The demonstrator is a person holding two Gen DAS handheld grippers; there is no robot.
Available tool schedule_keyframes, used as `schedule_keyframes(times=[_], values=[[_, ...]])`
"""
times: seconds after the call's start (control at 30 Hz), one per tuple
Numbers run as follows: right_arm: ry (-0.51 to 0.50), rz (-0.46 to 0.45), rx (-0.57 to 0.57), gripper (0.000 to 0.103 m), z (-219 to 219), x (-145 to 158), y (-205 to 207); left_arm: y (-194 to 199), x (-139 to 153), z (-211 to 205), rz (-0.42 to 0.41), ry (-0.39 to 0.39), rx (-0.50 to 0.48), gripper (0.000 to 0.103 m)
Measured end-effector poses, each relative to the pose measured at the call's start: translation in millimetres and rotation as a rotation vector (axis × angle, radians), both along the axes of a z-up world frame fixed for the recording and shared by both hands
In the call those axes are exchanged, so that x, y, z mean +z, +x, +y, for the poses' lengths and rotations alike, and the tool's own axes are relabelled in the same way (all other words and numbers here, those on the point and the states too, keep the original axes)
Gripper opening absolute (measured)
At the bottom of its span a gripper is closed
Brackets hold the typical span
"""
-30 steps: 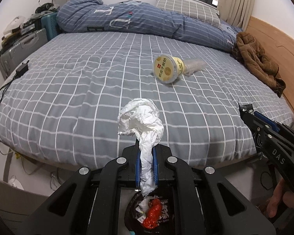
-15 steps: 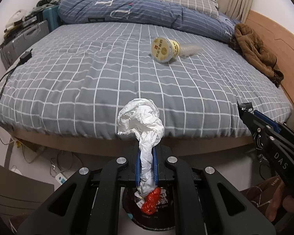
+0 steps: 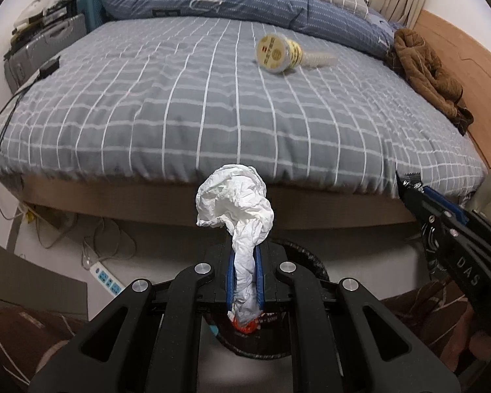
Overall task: Collect trash
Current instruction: 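Carry the tissue with the left tool while the right tool carries the black packet over the bin, then open the right tool to drop the black packet while the left tool drops the tissue into the bin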
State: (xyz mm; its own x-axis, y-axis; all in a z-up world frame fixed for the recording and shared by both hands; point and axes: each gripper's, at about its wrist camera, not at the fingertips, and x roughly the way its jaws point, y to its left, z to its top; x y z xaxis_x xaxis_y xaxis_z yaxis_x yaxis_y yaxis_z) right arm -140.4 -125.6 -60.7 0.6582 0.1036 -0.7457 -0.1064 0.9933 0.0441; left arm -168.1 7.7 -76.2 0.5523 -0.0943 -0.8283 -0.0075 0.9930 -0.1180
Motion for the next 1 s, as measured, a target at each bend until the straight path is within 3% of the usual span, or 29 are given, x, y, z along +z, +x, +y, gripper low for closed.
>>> schedule_keyframes(times=[0.27,0.77,1.0], values=[[-0.019,0.051,0.007,0.025,5.3,-23.7,-7.0,-12.0,-31.7,5.7,0.066,0.002,0.001,0.009],[-0.055,0.235,0.055,0.027,23.4,-123.8,20.9,14.6,-107.6,10.7,0.173,0.008,-0.013,0.009],[-0.059,0.285,0.073,0.032,30.7,-151.4,34.3,25.4,-135.6,17.3,0.21,0.018,-0.007,0.009]])
